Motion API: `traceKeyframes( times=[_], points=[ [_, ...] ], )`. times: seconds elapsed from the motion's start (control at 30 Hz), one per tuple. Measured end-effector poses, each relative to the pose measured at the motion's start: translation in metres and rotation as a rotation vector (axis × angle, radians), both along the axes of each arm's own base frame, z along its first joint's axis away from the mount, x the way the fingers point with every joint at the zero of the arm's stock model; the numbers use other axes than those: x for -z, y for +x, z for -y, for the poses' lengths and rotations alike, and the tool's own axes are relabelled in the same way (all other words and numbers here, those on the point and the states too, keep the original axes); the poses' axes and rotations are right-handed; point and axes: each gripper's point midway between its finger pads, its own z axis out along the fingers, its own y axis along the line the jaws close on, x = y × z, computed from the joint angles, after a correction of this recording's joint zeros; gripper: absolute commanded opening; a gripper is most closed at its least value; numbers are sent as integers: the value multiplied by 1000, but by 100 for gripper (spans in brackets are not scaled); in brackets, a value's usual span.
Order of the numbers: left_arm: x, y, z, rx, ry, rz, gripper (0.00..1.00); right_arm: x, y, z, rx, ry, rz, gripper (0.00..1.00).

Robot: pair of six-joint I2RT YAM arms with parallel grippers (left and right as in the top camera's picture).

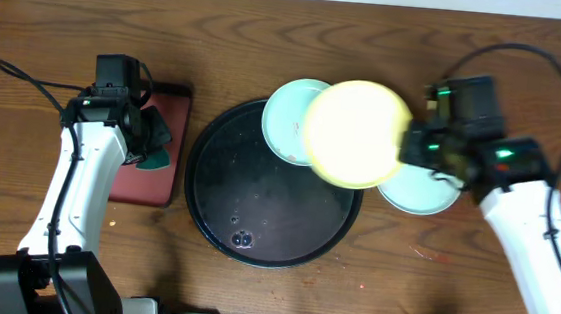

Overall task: Clean dirty plates on tray and stack at the side
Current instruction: 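Lift the yellow plate with the right gripper and stack it on the mint plate, then reach right gripper to the last mint plate and drag it to tray center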

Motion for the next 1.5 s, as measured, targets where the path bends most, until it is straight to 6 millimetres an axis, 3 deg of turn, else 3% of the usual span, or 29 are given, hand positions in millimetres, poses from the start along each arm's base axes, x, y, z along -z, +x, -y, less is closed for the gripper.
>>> traceKeyframes(
  times=[0.17, 0.33, 0.6, 0.73, 0.83, 1.03, 1.1, 1.2, 1.37, 1.5],
  points=[
    [0, 0, 0, 0, 0, -2, 7, 9, -3, 77, 205, -35, -61, 1],
    [0, -1, 0, 0, -1, -6, 8, 26, -6, 124, 322, -93, -116, 1],
    [0, -2, 0, 0, -1, -6, 8, 89, -13, 140, 340, -144, -311, 1],
    [0, -1, 0, 0, -1, -6, 7, 107, -14, 141, 337, -149, -366, 19],
    [0, -2, 0, 0, -1, -6, 7, 108, -13, 138, 313, -137, -368, 32],
    [0, -1, 0, 0, -1, -6, 7, 105, -5, 116, 212, -45, -337, 39],
    [0, -1, 0, 0, -1, -6, 7, 100, 4, 104, 167, -19, -300, 47],
    [0, -1, 0, 0, 0, -6, 7, 82, 31, 77, 71, 4, -194, 52],
    [0, -2, 0, 0, -1, -6, 7, 38, 82, 21, -100, 16, -11, 52],
    [0, -2, 0, 0, 0, -6, 7, 26, 118, -25, -235, 13, 42, 51]
  ],
)
